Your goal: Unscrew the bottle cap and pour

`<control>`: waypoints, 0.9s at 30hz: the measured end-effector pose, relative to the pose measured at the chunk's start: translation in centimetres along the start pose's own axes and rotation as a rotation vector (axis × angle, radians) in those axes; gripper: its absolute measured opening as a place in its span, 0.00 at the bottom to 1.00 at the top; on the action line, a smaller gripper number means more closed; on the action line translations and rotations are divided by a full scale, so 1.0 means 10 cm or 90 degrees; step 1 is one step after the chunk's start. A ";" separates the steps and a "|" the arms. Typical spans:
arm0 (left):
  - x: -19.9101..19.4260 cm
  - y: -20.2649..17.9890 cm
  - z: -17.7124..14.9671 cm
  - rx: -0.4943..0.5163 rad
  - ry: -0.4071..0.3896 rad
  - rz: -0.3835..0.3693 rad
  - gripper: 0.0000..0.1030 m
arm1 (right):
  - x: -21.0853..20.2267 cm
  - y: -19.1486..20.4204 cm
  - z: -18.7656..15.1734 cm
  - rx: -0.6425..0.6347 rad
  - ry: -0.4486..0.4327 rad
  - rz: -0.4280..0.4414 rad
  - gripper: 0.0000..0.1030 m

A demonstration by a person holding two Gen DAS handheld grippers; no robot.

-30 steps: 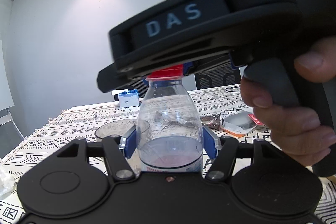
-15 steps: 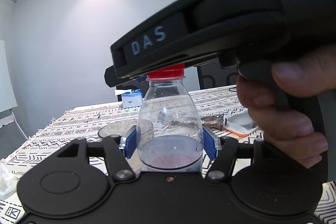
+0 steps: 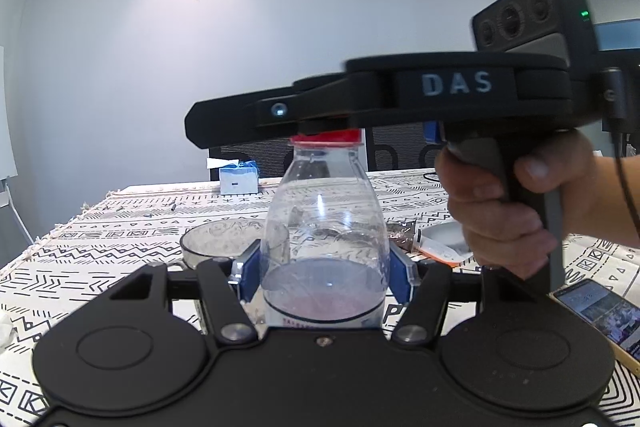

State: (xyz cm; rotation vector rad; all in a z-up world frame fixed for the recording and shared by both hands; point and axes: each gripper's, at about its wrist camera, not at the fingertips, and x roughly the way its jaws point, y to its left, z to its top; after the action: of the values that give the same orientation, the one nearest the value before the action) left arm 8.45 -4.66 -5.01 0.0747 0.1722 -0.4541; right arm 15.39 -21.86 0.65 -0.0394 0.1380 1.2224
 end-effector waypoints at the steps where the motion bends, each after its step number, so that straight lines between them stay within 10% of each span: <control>1: 0.01 0.00 0.00 -0.001 0.000 -0.001 0.62 | 0.00 -0.02 0.02 0.003 0.008 0.011 0.28; 5: 0.08 0.00 -0.01 -0.005 0.001 -0.001 0.62 | 0.04 0.05 0.14 0.022 0.040 -0.016 0.30; 8: 0.07 -0.01 -0.03 -0.001 0.000 0.002 0.62 | 0.06 0.22 0.16 0.043 0.037 -0.132 0.54; 16: 0.14 -0.02 -0.03 0.008 0.002 0.019 0.63 | 0.20 0.58 0.12 0.084 0.056 -0.352 0.53; 27: 0.06 -0.02 -0.03 0.006 0.001 0.028 0.63 | 0.38 0.73 0.05 0.102 0.061 -0.449 0.29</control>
State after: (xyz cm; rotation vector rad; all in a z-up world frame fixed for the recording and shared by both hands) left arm 8.88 -5.11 -5.42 0.0881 0.1703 -0.4105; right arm 9.82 -15.74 0.96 -0.0053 0.2776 0.5033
